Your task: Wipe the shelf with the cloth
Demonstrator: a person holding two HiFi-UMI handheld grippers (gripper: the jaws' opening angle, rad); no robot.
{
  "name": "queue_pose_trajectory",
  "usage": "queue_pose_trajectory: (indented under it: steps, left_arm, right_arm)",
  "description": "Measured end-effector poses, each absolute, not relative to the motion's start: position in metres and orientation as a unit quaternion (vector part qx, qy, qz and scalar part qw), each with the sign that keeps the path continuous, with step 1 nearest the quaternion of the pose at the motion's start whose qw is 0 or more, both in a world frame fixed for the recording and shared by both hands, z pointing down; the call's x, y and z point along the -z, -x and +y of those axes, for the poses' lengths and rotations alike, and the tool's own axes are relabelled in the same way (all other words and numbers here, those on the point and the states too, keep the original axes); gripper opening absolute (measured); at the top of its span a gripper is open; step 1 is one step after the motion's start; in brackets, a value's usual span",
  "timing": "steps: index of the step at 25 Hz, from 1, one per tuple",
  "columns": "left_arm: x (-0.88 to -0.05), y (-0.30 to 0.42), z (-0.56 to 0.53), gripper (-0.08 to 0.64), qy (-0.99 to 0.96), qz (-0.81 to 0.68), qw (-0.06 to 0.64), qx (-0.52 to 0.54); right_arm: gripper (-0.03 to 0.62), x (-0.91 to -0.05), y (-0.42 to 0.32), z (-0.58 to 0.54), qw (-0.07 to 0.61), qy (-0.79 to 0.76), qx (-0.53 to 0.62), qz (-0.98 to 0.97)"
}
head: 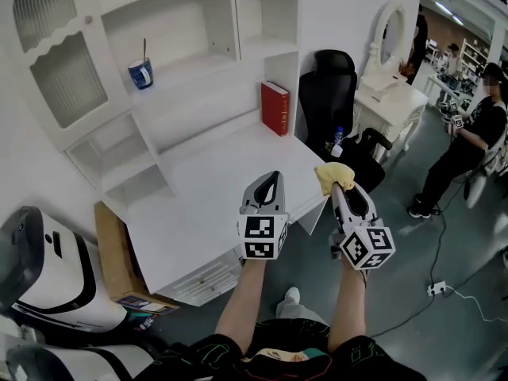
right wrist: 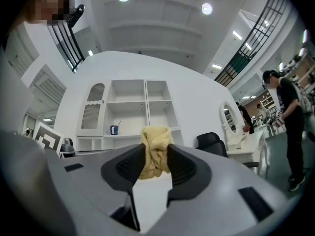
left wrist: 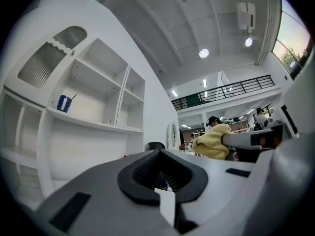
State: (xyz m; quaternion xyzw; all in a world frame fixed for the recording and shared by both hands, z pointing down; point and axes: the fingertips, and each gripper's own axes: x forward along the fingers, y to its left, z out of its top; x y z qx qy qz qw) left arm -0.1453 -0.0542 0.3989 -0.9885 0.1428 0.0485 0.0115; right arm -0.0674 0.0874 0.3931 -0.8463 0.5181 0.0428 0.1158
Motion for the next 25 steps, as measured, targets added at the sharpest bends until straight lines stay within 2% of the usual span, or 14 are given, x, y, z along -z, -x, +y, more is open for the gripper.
queue_pose_trajectory:
  steps: [8,13,18,25]
  left_arm:
    - [-0.362,0.046,-0.094,-0.008,0.983,0.168,0.036,-0.062]
    - [-0.337,-0.007,-0.111,-0.008,0.981,0.172,0.068,-0.062]
    - [-0.340,-0.035,-0.123,-0.006,0.980,0.180,0.073,-0.048]
    - [-0.360,-0.047,-0.173,-0.007,0.975,0.212,0.048,-0.036]
  right_arm:
    - [0.143,-0.364,-0.042,0.052,0.134,0.827,-0.059,0.542]
    - [0.144,-0.349,-0.097,0.029,0.176,0.812,-0.066,0.552]
    - [0.144,-0.361,-0.126,0.011,0.203,0.801,-0.049,0.561]
    - [0.144,-0.383,-0.148,-0.039,0.202,0.787,-0.017,0.583]
